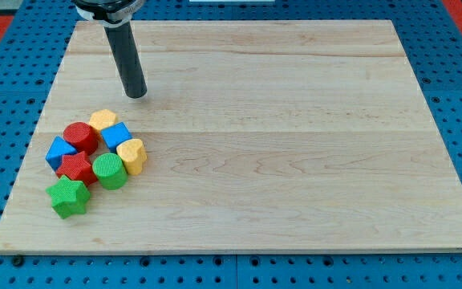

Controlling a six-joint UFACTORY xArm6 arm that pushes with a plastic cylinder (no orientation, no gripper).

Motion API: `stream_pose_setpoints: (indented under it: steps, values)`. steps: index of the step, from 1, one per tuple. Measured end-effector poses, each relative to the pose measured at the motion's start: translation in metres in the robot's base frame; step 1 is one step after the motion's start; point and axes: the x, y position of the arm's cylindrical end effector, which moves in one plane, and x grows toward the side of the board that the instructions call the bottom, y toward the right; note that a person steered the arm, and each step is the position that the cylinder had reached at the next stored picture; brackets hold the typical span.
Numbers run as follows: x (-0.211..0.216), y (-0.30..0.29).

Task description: Move the arm slightly towards the bottom of the board

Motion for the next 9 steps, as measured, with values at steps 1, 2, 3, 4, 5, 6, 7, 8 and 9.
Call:
stream_pose_setpoints:
  steps: [1, 2, 3, 4, 5, 6, 7, 8, 9]
  values:
    - [0.030, 0.030]
    - [0.055, 0.067]
    - [0.092, 0.092]
    - [0.147, 0.088]
    - [0.196, 0.052]
    - [0.239, 0.005]
    - [0.249, -0.046]
    - [0.214, -0.051]
    - [0.163, -0.042]
